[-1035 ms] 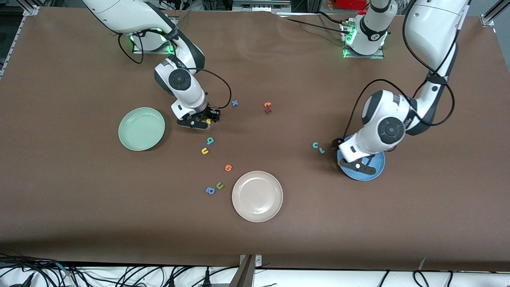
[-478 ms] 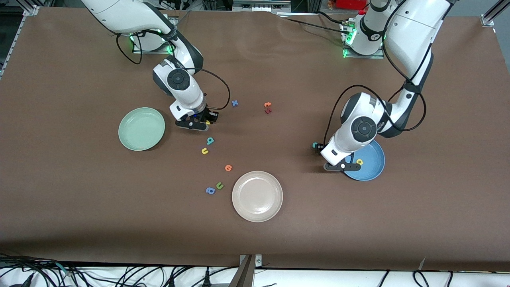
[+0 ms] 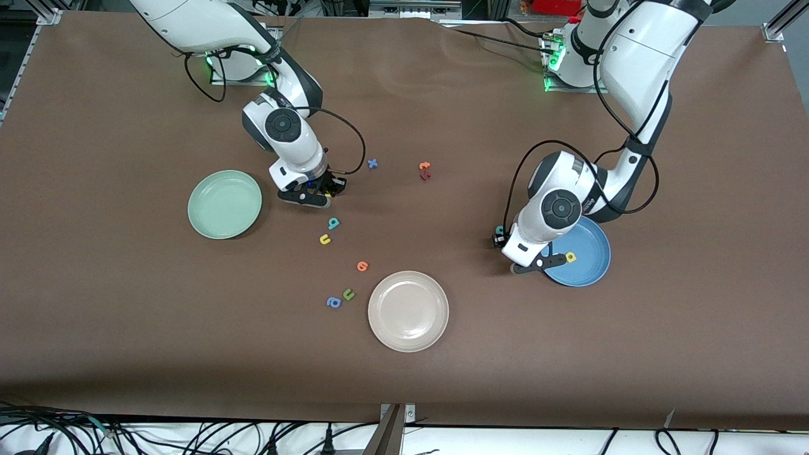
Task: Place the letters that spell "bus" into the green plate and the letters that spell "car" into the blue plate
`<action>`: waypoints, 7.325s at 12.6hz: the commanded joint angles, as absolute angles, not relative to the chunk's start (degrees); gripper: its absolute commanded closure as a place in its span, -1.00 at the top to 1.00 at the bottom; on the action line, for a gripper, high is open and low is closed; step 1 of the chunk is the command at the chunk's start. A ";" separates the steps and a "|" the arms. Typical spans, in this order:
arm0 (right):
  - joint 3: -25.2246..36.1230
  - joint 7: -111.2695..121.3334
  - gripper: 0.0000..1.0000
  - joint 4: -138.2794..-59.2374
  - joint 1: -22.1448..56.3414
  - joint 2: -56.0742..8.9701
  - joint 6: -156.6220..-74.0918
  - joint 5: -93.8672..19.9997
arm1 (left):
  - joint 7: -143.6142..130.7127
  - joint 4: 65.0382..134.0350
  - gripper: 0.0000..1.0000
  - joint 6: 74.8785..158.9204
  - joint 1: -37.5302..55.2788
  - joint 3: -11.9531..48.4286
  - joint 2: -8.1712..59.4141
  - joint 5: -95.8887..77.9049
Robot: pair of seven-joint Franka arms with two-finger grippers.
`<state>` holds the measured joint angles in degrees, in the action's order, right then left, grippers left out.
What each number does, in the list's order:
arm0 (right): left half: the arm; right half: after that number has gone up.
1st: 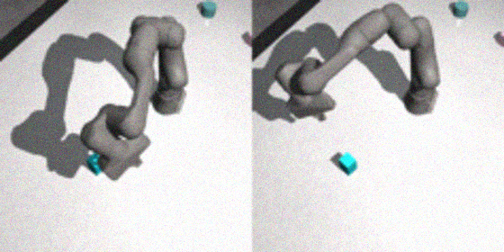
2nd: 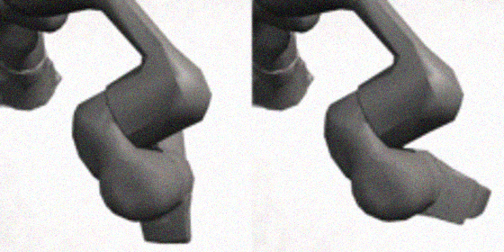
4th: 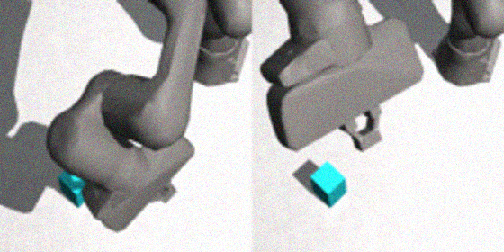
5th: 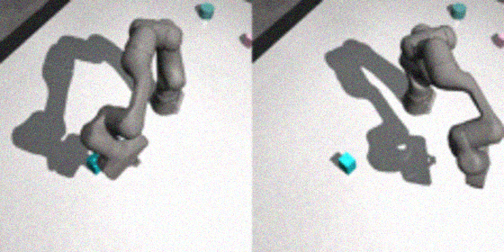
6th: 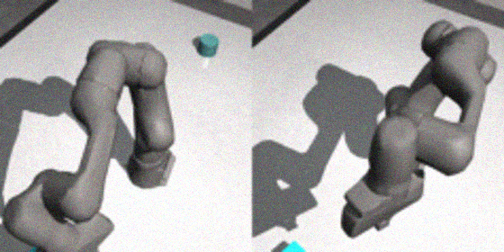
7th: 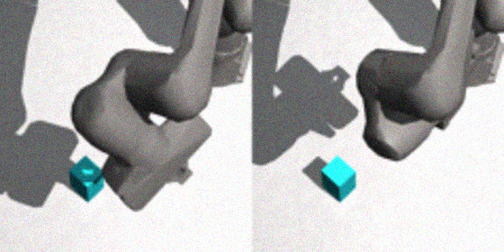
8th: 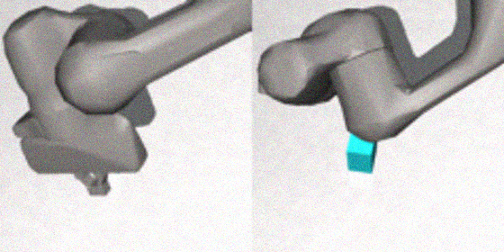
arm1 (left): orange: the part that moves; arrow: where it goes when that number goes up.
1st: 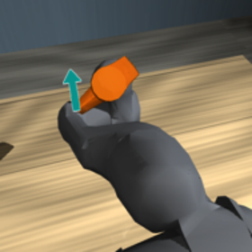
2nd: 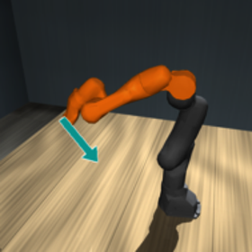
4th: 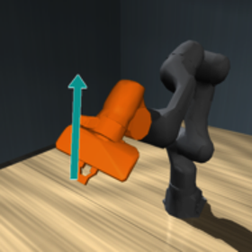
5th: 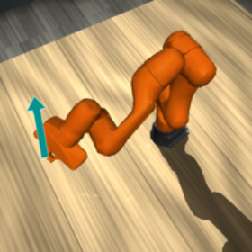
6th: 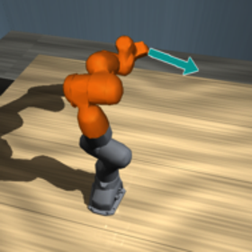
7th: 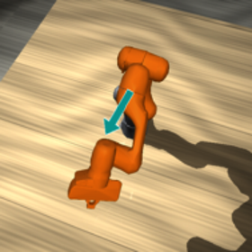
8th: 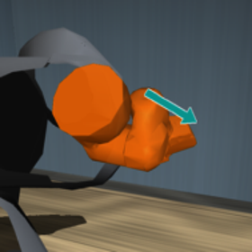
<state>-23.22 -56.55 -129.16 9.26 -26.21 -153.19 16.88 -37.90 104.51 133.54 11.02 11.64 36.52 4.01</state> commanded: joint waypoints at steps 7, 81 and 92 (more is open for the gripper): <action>-17.95 -45.57 -0.84 -118.83 9.05 -14.61 -118.75 15.57 | -39.73 103.62 -0.78 133.24 11.16 11.69 38.14 4.04; 10.01 -22.35 -1.00 -125.20 21.62 -16.35 -125.90 -1.41 | 5.98 101.52 1.00 92.64 1.14 4.74 -5.36 -0.48; 14.42 -13.52 0.97 -133.07 21.62 -13.81 -134.40 -2.19 | 2.11 91.68 1.00 86.48 0.79 7.47 -1.50 -0.35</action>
